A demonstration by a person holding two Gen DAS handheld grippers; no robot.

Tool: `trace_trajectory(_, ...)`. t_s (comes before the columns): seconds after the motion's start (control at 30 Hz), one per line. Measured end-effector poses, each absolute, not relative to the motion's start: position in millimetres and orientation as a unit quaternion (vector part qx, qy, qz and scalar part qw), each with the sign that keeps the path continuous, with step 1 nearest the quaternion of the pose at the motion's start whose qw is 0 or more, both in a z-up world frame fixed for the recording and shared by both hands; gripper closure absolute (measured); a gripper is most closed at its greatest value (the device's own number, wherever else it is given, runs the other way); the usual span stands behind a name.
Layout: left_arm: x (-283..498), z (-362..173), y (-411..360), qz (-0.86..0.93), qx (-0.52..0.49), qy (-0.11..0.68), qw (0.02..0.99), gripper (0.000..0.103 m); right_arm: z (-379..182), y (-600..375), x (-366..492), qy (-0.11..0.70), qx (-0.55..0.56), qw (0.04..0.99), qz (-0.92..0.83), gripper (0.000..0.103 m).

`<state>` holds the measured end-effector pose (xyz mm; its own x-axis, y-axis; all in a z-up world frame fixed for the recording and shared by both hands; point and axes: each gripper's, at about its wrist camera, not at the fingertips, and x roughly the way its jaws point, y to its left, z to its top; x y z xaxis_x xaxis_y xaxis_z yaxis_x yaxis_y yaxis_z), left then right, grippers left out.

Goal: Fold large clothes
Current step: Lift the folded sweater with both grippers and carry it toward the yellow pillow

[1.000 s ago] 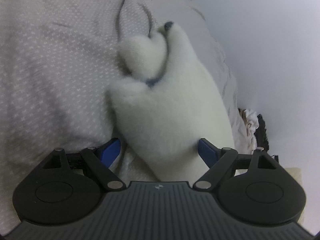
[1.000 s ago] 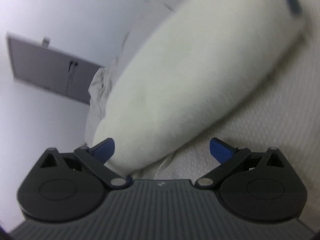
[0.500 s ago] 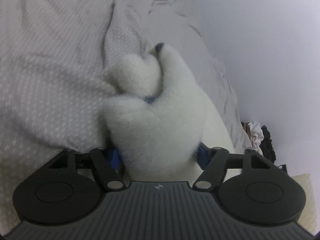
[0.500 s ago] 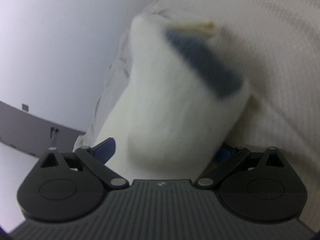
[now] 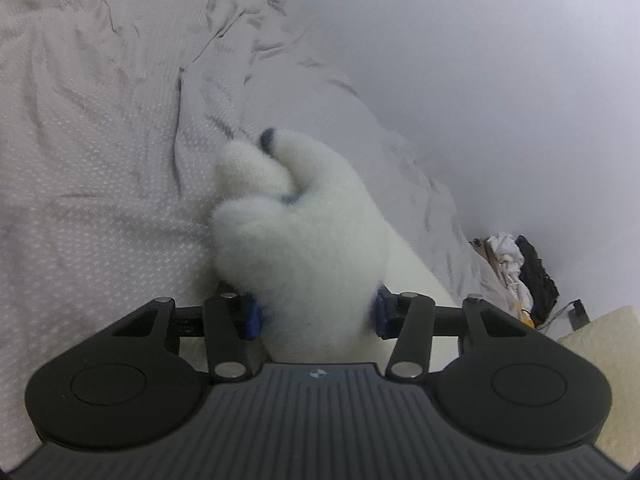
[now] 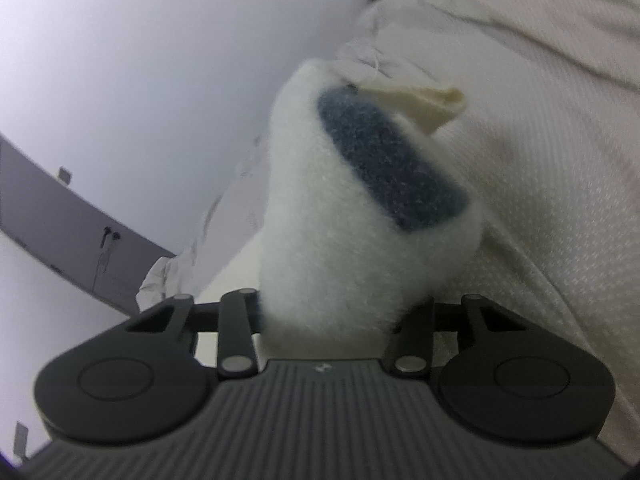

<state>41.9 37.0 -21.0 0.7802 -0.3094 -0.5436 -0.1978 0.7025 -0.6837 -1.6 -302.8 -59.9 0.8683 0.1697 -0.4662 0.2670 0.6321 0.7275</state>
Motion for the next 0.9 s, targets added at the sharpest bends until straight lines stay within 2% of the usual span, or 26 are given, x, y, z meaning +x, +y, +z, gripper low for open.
trace_trajectory(0.33, 19.8, 26.7, 21.6, -0.095, -0.389, 0.313, 0.861, 0.048, 11.7, -333.4, -32.2, 0.223, 0.391, 0.893, 0.000, 0.057)
trace_trajectory(0.63, 63.2, 108.7, -48.2, -0.150, -0.358, 0.286, 0.876, 0.048, 65.7, -392.6, -21.0, 0.174, 0.407, 0.897, 0.000, 0.057)
trace_trajectory(0.9, 123.7, 151.1, -123.2, -0.192, -0.360, 0.283, 0.868, 0.048, 105.0, -450.0, 9.5, 0.128, 0.385, 0.914, -0.008, 0.056)
